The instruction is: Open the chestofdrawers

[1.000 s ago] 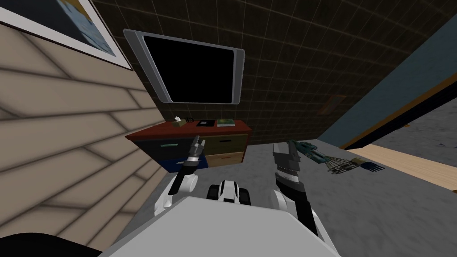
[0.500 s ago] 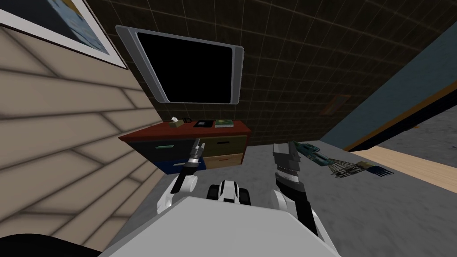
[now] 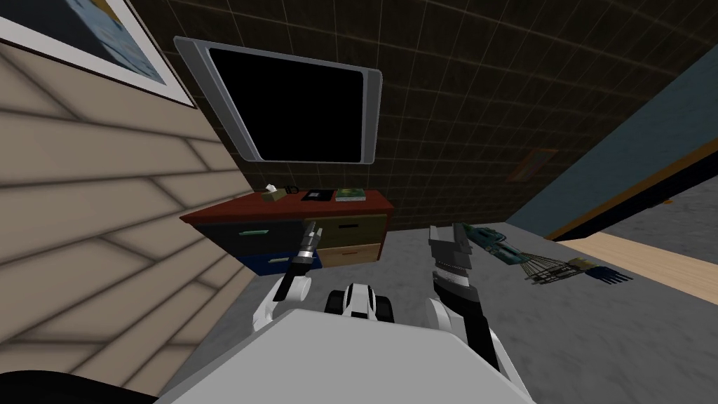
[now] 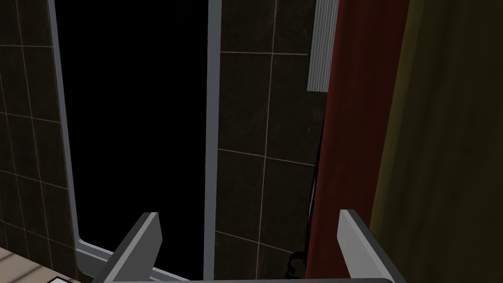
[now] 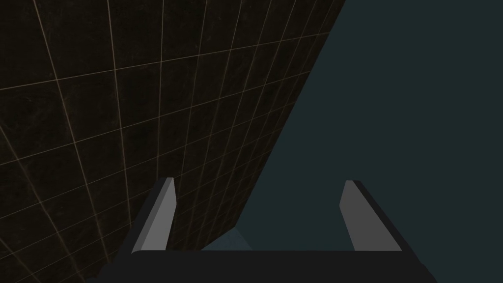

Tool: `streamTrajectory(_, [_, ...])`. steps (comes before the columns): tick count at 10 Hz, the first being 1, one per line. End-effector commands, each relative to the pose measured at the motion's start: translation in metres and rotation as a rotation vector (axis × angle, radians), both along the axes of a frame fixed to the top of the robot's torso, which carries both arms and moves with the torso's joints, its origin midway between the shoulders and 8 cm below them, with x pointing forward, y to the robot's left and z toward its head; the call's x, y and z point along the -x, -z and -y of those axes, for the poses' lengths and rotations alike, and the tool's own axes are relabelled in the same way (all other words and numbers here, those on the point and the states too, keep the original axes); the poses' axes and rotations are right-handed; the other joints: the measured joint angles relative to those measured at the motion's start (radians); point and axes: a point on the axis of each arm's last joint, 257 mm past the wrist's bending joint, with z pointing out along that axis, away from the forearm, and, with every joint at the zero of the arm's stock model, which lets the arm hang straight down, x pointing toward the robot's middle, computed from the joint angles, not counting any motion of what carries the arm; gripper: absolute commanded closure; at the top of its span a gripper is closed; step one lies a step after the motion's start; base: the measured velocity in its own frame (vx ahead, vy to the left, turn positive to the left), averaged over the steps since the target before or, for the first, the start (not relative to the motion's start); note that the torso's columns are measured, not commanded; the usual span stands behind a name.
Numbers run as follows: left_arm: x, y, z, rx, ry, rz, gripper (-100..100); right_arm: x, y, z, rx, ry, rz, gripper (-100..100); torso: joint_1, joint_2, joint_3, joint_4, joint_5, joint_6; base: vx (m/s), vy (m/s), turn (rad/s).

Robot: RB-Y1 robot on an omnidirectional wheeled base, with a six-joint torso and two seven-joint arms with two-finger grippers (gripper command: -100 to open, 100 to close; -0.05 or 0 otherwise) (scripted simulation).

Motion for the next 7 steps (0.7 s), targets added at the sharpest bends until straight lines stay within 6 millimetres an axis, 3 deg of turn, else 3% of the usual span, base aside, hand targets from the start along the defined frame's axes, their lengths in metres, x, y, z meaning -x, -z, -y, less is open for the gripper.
streamTrajectory(1, [-0.003, 0.019, -0.007, -0.002, -0.01, -0.033, -100, 0.0, 0.0, 0.0, 0.0, 0.0, 0.0, 0, 0.0, 0.0, 0.0, 0.0, 0.0, 0.0, 0.06, -0.051, 0.015])
streamTrajectory(7, [-0.009, 0.072, -0.025, 0.009, -0.043, -0.12, -100, 0.0, 0.0, 0.0, 0.0, 0.0, 0.0, 0, 0.0, 0.0, 0.0, 0.0, 0.0, 0.0, 0.072, -0.063, 0.02])
